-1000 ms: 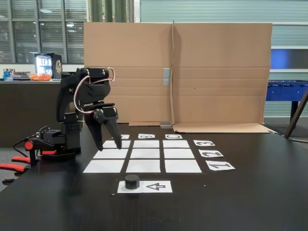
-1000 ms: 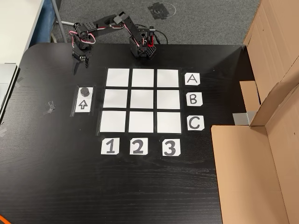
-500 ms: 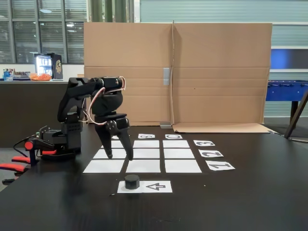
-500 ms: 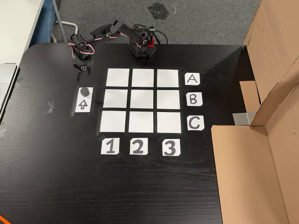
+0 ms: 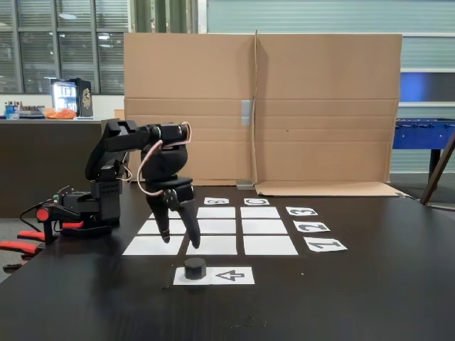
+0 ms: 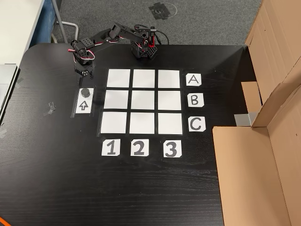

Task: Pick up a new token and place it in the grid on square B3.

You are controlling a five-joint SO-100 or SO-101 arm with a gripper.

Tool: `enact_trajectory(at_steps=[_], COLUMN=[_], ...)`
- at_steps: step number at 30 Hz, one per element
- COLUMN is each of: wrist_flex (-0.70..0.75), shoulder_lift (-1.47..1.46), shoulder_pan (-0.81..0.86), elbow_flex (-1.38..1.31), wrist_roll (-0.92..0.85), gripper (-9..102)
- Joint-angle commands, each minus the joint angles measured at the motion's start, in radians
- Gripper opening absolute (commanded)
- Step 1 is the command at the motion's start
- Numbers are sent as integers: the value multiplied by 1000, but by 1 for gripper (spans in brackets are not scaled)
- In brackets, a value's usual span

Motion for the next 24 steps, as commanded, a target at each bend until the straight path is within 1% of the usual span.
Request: enact_trajectory(at_steps=[1,6,14,24], wrist_flex=[6,6,6,5], shoulder_lift=[0,-12,-92,-207], shoulder_pan=[-12,-23,-25,-23], elbow_flex=[-34,-44,-236,-356], wrist_roll=[8,12,9,8], gripper=[34,34,34,34])
